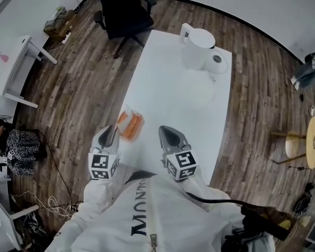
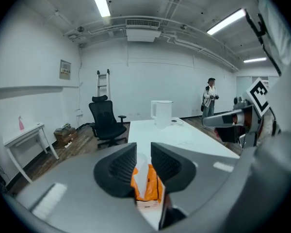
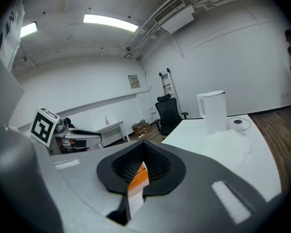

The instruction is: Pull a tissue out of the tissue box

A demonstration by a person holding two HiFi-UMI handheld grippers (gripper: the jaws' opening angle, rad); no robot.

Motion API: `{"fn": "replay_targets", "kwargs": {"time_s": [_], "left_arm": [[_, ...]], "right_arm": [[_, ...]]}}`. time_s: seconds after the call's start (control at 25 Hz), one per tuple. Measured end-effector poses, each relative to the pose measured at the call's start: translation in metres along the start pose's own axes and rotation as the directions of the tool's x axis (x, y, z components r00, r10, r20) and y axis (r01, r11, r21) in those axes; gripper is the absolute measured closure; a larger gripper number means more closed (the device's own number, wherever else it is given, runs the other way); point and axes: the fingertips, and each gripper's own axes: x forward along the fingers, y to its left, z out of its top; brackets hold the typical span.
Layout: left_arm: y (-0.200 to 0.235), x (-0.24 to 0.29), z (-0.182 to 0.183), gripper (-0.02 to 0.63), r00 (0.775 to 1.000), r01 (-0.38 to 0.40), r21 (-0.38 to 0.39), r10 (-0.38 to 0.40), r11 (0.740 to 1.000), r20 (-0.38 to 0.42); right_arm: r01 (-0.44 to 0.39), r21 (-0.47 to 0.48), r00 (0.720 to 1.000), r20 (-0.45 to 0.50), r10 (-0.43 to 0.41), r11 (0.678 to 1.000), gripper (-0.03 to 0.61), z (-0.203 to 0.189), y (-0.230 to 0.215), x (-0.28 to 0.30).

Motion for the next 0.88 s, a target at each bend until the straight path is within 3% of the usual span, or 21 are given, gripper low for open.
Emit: {"fn": "replay_targets", "kwargs": {"time_s": [0.4, 0.72, 0.88], "left_arm": [[0.002, 0.033, -0.028, 0.409, 0.984, 0.114, 0.062, -0.105, 0.992, -0.142], [-0.007, 0.074, -0.066, 0.311, 0.937, 0.234, 0.157, -0.179, 0.960, -0.300], [-0.008, 0.088, -0.083, 0.302, 0.912, 0.269, 0.182, -0.189, 0.946, -0.363]], "right_arm": [[0.047, 0.015, 0.999, -0.007, -0.047, 0.999, 0.577, -0.005, -0.003, 0.011], [0.083, 0.037, 0.996, -0.034, -0.082, 0.996, 0.577, -0.020, -0.005, 0.012], [0.104, 0.040, 0.994, -0.046, -0.103, 0.994, 0.577, -0.026, -0.008, 0.010]]}}
